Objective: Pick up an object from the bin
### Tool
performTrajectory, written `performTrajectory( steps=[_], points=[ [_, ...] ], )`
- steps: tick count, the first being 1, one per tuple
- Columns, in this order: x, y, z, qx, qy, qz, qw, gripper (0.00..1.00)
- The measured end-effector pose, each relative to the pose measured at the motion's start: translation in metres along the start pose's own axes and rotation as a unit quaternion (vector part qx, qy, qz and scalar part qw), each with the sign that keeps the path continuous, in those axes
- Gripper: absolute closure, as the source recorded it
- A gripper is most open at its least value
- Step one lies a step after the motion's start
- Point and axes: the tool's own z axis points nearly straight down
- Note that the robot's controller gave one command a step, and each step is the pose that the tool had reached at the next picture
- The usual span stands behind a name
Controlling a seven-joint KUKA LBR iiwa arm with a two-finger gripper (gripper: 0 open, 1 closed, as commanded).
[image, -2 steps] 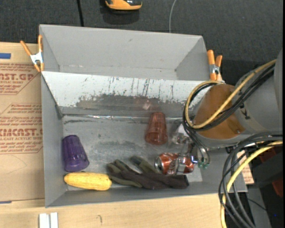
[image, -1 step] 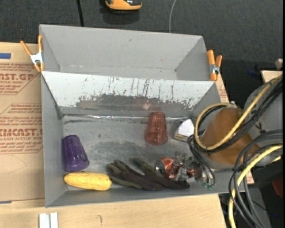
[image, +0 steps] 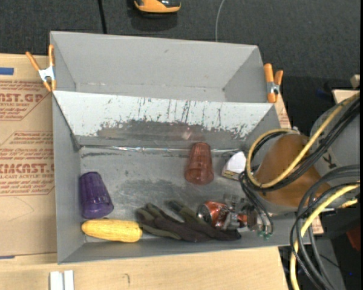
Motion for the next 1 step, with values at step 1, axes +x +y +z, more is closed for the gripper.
performTrajectory(
  steps=[1],
  points=[
    [-0.0026, 0.0002, 0.0010, 0.001, 0.0042, 0.005, 1.0000, 1.00]
  ],
)
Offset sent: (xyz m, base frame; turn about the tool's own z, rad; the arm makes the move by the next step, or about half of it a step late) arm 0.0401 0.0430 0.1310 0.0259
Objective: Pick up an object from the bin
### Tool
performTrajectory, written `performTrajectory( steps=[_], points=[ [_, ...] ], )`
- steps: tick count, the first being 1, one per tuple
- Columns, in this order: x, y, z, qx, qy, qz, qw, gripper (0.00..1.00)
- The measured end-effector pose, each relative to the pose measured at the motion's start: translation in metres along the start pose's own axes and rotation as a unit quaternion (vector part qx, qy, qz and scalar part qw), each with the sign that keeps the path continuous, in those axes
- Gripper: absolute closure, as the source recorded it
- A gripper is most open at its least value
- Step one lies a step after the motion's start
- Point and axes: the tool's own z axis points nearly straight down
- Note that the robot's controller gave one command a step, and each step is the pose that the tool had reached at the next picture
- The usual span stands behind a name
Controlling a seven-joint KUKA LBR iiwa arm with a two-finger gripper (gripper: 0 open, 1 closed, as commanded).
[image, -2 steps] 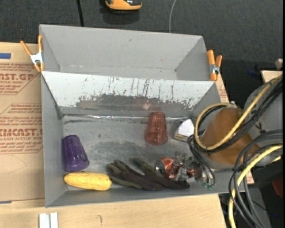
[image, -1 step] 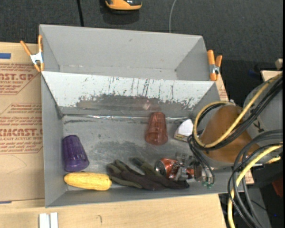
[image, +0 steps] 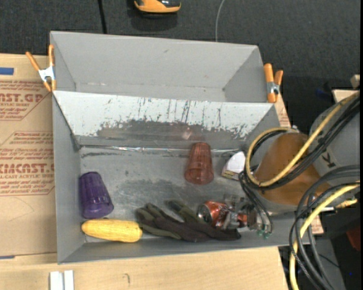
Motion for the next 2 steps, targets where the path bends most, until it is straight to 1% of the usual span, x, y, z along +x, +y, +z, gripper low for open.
performTrajectory(
  steps=[1, 2],
  points=[
    [-0.0318, 0.0525, -0.1300, 0.003, 0.0198, 0.008, 0.9998, 1.00],
    [-0.0318, 0.0525, -0.1300, 0.003, 0.0198, 0.008, 0.9998, 1.00]
  ],
)
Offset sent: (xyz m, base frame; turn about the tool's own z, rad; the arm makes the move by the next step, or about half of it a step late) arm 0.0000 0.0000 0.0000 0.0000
